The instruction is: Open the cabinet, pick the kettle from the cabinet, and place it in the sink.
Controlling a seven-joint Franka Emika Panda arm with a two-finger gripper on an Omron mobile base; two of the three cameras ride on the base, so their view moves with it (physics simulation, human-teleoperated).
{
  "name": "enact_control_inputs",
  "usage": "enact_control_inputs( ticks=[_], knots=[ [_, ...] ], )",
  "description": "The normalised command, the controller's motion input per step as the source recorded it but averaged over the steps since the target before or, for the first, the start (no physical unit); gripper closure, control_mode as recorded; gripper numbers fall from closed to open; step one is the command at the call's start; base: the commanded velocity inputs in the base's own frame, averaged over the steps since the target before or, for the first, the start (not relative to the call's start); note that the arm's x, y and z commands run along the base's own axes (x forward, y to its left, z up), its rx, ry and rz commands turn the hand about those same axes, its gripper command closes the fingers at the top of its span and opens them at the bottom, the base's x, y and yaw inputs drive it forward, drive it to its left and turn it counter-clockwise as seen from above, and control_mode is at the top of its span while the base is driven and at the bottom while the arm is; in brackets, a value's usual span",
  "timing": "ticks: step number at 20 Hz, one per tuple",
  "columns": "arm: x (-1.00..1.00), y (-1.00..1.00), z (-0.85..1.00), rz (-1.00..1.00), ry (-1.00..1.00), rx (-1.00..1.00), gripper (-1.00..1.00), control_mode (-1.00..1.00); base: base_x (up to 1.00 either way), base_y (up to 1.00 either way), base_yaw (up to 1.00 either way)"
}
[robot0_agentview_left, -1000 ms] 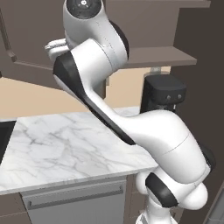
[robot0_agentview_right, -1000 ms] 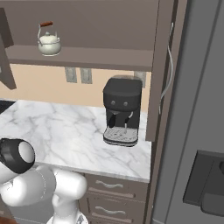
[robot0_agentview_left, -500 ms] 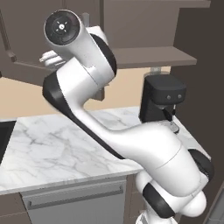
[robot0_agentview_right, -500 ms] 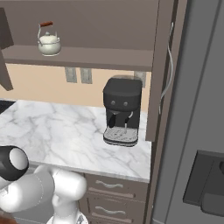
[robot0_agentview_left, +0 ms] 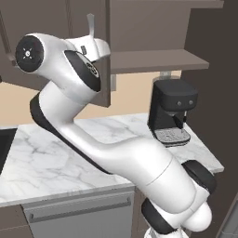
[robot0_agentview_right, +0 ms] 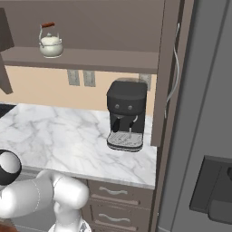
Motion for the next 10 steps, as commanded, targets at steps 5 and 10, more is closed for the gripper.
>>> enact_control_inputs(
  ticks=[5,10],
  knots=[
    [-0.06,0.27,0.20,-0.19,-0.08,0.00,-1.00,-1.00,0.00,0.00,0.00],
    [-0.01,0.13,0.15,-0.23,-0.13,-0.04,-1.00,-1.00,0.00,0.00,0.00]
  ],
)
